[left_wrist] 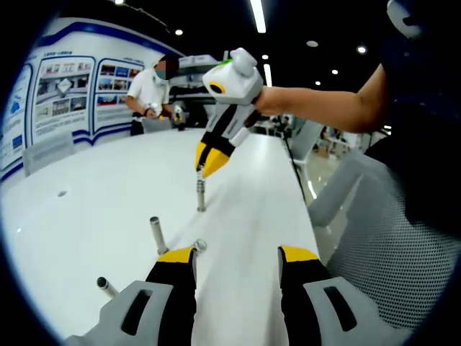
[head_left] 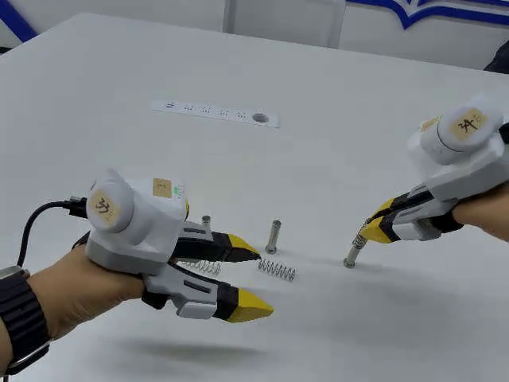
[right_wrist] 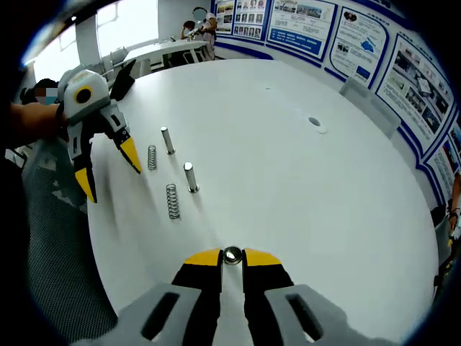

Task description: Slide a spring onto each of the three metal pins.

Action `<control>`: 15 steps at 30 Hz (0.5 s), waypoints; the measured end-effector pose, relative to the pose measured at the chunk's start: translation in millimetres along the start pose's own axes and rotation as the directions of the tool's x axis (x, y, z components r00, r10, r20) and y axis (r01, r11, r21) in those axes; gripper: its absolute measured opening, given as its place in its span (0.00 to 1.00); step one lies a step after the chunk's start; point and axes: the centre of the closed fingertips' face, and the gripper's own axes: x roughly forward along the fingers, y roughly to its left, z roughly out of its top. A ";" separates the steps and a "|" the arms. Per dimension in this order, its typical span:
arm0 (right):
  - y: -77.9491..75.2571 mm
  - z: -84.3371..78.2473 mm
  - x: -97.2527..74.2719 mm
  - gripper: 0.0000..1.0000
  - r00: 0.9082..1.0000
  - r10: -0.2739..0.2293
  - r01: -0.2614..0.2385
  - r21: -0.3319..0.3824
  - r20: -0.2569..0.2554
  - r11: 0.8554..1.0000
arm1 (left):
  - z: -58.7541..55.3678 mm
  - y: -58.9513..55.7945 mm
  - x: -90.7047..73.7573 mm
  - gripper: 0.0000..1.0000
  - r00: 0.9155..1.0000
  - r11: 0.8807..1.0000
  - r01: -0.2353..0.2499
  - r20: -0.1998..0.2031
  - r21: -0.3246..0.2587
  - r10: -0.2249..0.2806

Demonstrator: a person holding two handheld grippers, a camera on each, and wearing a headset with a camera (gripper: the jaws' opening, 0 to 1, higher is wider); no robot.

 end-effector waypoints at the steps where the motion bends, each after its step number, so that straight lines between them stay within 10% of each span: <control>1: -0.1 -1.1 1.4 0.12 1.000 0.002 -0.002 0.003 -0.002 1.000 | 0.0 0.3 -0.1 0.47 1.000 1.000 -0.001 0.000 -0.001 0.001; 15: 1.6 -18.2 23.8 0.12 0.999 0.013 -0.012 0.030 -0.035 0.999 | -1.5 2.4 -1.4 0.48 1.000 1.000 -0.007 -0.005 -0.008 0.007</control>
